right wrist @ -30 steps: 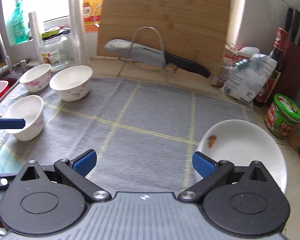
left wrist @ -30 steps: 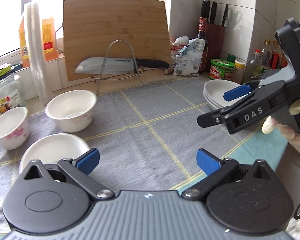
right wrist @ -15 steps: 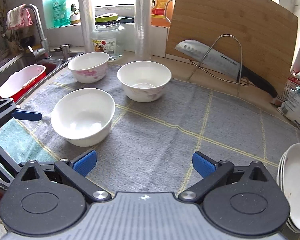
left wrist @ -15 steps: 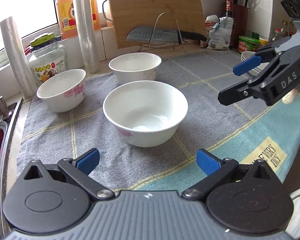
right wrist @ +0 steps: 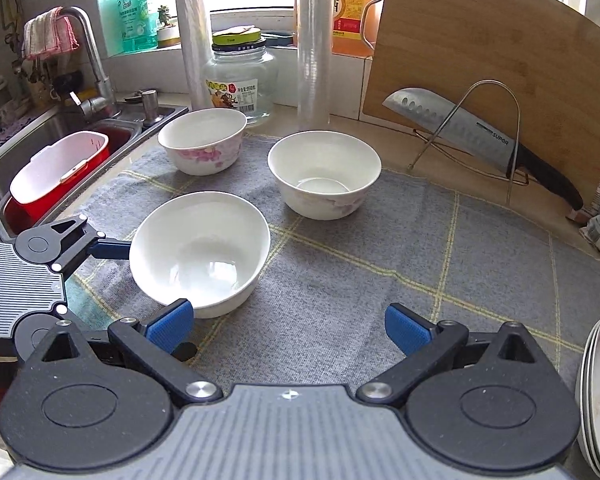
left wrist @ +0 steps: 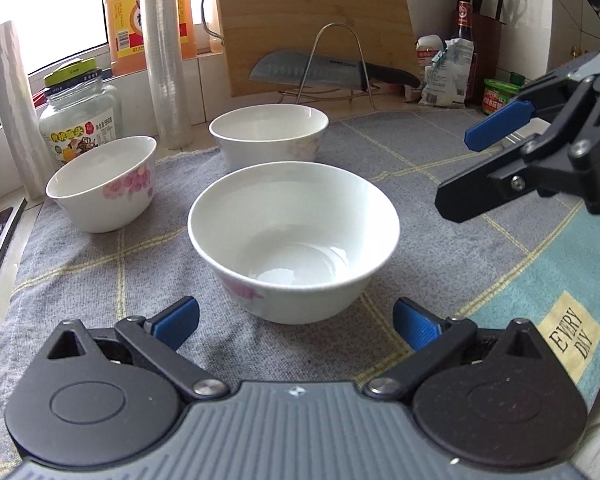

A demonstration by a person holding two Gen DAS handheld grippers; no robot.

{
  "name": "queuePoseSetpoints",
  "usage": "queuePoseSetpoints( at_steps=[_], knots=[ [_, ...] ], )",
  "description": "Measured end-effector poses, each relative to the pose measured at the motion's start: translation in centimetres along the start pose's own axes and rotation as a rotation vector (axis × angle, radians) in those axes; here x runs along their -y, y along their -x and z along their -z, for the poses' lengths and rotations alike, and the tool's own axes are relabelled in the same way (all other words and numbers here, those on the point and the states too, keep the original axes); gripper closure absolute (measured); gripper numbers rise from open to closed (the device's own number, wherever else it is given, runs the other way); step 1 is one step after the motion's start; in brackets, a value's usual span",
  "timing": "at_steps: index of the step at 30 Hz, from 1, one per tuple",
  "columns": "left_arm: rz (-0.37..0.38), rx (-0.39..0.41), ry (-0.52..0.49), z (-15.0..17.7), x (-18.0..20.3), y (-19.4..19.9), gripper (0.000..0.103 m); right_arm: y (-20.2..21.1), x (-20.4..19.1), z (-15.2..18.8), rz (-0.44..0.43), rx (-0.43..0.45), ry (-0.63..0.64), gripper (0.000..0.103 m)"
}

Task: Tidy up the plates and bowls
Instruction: 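Move the right tool to a pink-flowered white bowl and grasp its rim, then lift the pink-flowered bowl with the right tool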

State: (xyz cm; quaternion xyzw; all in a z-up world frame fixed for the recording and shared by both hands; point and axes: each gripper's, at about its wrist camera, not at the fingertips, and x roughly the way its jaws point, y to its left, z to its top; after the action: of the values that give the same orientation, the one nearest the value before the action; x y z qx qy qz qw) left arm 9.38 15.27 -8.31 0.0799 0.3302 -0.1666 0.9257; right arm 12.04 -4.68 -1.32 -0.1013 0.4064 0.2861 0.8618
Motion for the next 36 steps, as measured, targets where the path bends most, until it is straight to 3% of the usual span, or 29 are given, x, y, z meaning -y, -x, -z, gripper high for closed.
queuePoseSetpoints(
  at_steps=[11, 20, 27, 36],
  knots=[
    [0.001, 0.061, -0.020, -0.3, 0.4, 0.1, 0.002, -2.7, -1.2, -1.9, -0.088, -0.022, 0.038, 0.000],
    [0.009, 0.073, -0.019, -0.5, 0.1, 0.1, 0.009, -5.4, -1.8, -3.4, -0.179, -0.061, 0.054, 0.000],
    [0.012, 0.086, -0.019, -0.8, 0.0, 0.2, 0.011, -6.8, -1.1, -3.9, -0.241, -0.100, 0.003, 0.016],
    [0.017, 0.077, -0.026, -0.8, -0.1, 0.2, 0.012, -6.6, -1.4, -4.0, -0.254, -0.100, 0.012, 0.021]
  ],
)
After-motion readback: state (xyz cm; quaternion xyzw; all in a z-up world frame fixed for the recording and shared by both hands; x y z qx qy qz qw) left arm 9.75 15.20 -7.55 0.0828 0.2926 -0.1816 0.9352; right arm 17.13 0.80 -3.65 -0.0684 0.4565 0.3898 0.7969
